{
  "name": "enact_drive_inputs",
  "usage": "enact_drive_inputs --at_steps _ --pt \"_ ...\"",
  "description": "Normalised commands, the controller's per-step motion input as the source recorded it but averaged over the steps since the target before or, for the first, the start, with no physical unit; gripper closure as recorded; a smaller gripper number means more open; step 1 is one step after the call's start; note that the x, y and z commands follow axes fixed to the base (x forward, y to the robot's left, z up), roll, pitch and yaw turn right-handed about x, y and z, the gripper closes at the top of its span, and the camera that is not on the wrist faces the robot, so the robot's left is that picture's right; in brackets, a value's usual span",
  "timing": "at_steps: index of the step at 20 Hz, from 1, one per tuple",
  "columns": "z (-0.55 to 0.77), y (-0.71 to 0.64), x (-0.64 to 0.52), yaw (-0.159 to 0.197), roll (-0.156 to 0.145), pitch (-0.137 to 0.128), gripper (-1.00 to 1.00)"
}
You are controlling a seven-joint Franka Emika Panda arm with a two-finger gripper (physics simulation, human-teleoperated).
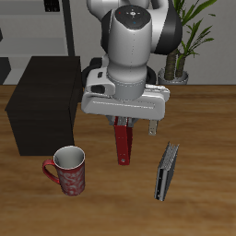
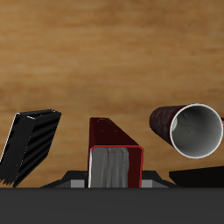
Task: Place the red book flat on top of the shelf
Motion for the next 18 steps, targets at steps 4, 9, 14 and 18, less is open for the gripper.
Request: enact_drive_inputs --at_steps 4,9,14,18 --pt "0.52 -0.02 -0.53 0.019 0.004 -0.073 1.00" --pt "0.43 -0.02 -0.46 0.023 -0.021 -0.033 1.00" --pt "0.27 -0.01 -0.42 0.032 -0.015 -0.027 1.00" --pt "0.34 -0.08 -0.44 0.022 -0.022 -0.010 1.00"
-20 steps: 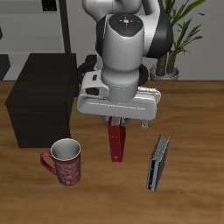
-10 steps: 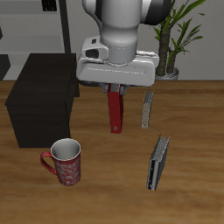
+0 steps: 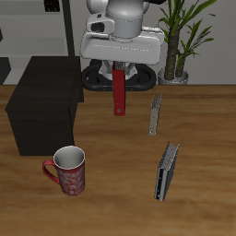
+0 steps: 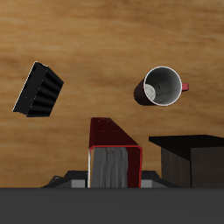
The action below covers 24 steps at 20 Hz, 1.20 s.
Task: Place the red book flat on top of the shelf
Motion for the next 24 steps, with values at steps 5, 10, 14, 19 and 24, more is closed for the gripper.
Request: enact_drive_inputs --at_steps 5,10,14,19,24 --pt "0.29 -0.06 -0.40 0.036 -0.051 -0.021 1.00" --pt "0.29 -0.13 -0.36 0.036 -0.078 -0.025 1.00" --pt "0.21 -0.14 -0.25 -0.006 -0.082 -0.005 1.00" --pt "0.25 -0.03 -0.32 0.044 -0.105 -0.042 1.00" --pt "0.16 -0.07 -0.24 0.010 -0.093 -0.020 1.00"
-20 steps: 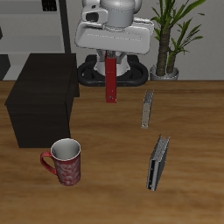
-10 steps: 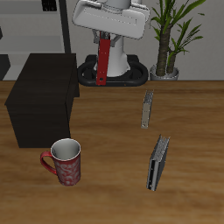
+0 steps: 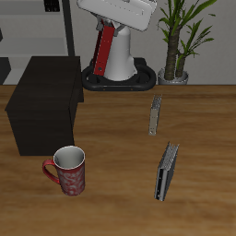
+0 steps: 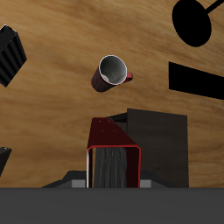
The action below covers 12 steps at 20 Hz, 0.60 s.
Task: Place the red book flat on top of the shelf
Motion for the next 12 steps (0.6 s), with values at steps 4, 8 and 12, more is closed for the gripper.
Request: enact_drive_inputs --at_steps 4,8,12 --pt "0.25 -0.06 -0.26 0.037 -0.057 -0.070 1.00" --pt "0.19 -0.15 -0.11 0.003 -0.086 -0.052 1.00" --pt "0.29 -0.39 -0.07 -0.010 -0.156 -0.065 1.00"
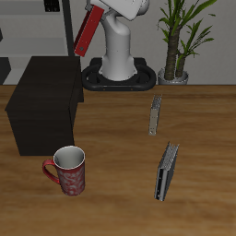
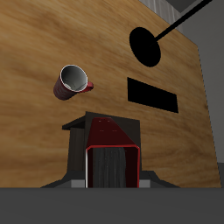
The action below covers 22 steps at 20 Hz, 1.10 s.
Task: Place the red book flat on top of the shelf
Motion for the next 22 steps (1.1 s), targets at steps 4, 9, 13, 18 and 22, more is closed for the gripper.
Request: enact_drive_inputs --at_steps 4,9,13,18,22 --pt "0.11 -0.42 0.04 -0.031 -0.153 -0.008 1.00" --pt "-0.11 -0.43 0.12 -0.010 -0.141 0.026 1.00" --pt "-0.09 -0.30 0.08 -0.021 -0.103 0.020 1.00" --pt "-0.06 -0.19 0.08 -0.025 -0.092 0.006 1.00" --pt "-0.09 -0.25 0.15 -0.032 -0.107 0.025 1.00"
